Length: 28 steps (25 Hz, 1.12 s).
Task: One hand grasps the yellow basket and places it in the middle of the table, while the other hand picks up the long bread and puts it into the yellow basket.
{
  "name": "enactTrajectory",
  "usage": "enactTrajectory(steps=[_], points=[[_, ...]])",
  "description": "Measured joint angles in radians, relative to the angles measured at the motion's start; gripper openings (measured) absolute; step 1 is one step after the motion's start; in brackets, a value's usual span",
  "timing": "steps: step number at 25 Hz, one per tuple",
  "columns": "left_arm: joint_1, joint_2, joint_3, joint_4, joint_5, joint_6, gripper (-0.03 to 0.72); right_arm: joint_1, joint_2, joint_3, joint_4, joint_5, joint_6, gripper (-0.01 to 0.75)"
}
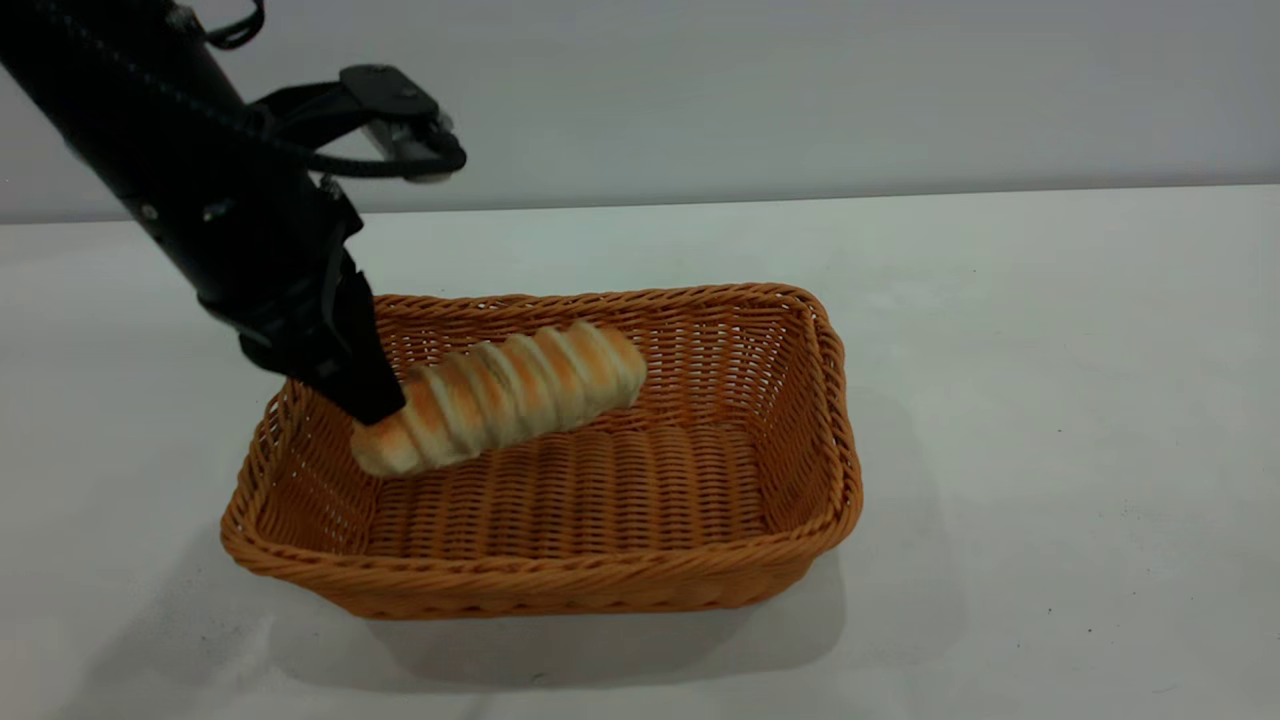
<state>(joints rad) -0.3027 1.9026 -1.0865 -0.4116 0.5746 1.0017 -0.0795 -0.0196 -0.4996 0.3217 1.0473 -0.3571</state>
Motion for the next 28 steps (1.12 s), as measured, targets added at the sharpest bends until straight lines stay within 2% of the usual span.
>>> enactTrajectory(steps=[5, 8, 15, 22, 28], points=[[0.000, 0.000, -0.030, -0.013, 0.020, -0.029, 0.313, 0.000, 0.000, 0.000, 0.000, 0.000, 0.000, 0.295], [0.000, -0.001, -0.033, -0.013, 0.026, -0.036, 0.369, 0.000, 0.000, 0.000, 0.000, 0.000, 0.000, 0.277], [0.000, -0.127, -0.034, -0.013, -0.044, -0.103, 0.378, 0.000, 0.000, 0.000, -0.013, 0.005, 0.028, 0.267], [0.000, -0.366, -0.034, 0.000, -0.079, -0.198, 0.373, 0.000, 0.000, 0.000, -0.046, 0.075, 0.061, 0.266], [0.000, -0.551, -0.032, 0.160, -0.040, -0.386, 0.340, 0.000, 0.000, 0.000, -0.046, 0.122, 0.077, 0.266]])
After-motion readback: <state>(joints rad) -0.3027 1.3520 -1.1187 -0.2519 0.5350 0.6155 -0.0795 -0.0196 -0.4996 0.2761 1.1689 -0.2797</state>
